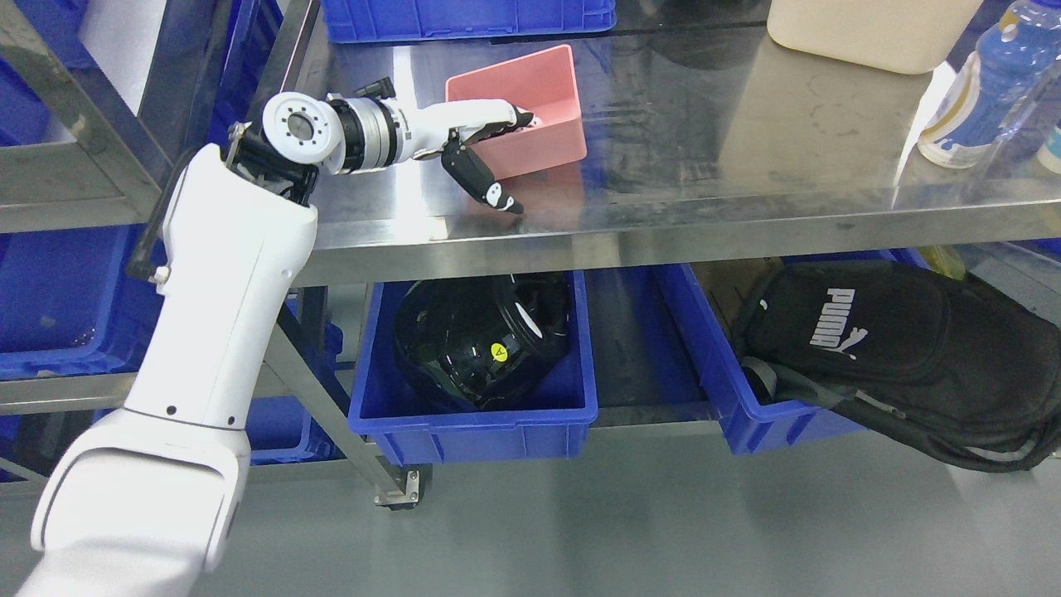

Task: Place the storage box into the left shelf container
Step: 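Hook the left hand fingers over the pink box rim and grip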

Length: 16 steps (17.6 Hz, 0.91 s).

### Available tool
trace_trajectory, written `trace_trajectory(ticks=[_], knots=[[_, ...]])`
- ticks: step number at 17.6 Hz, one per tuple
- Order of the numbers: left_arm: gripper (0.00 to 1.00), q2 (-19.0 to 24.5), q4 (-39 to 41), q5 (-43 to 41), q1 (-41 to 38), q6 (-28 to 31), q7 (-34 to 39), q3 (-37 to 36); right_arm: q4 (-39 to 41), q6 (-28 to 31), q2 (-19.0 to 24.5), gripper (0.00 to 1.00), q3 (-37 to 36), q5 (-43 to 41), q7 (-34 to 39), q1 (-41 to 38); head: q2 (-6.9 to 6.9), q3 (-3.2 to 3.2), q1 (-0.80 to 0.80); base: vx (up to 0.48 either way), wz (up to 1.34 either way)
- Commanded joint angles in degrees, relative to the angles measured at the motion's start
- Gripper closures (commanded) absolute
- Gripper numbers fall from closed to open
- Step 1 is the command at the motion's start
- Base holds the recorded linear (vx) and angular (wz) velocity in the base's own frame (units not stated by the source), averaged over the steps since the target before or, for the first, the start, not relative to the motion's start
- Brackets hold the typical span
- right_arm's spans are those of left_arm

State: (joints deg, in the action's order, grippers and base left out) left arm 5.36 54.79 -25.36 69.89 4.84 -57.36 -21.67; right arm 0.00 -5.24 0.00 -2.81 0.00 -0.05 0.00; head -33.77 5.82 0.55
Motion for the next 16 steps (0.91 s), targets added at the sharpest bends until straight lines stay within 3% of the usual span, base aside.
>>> trace_trajectory(ticks=[1,3,4,5,10,16], knots=[[0.43,-3.6,-7.9,-1.3,0.4,-1.0,0.1,1.2,1.0,0.0,-1.0,0.0,0.0,-0.2,0.0,-0.4,0.0,0.0,0.0,-0.014,0.12],[0.73,-4.4,-8.2,-1.1,-0.1,-5.2,0.1,5.5,1.0,0.0,-1.0,0.0,0.0,-0.2,0.0,-0.4,0.0,0.0,0.0,0.0,0.0],[0.92,-4.4,-9.4,-1.0,-0.2,-10.1,0.1,9.0,1.0,0.0,-1.0,0.0,0.0,-0.2,0.0,-0.4,0.0,0.0,0.0,0.0,0.0],[0.98,-4.4,-11.0,-1.0,-0.2,-13.4,0.1,10.8,1.0,0.0,-1.0,0.0,0.0,-0.2,0.0,-0.4,0.0,0.0,0.0,0.0,0.0],[0.99,-4.4,-11.2,-1.0,0.5,-15.7,1.9,15.1,1.0,0.0,-1.0,0.0,0.0,-0.2,0.0,-0.4,0.0,0.0,0.0,-0.002,0.02],[0.99,-4.4,-1.5,-0.6,2.0,-16.4,1.7,22.5,1.0,0.0,-1.0,0.0,0.0,-0.2,0.0,-0.4,0.0,0.0,0.0,-0.004,-0.01]])
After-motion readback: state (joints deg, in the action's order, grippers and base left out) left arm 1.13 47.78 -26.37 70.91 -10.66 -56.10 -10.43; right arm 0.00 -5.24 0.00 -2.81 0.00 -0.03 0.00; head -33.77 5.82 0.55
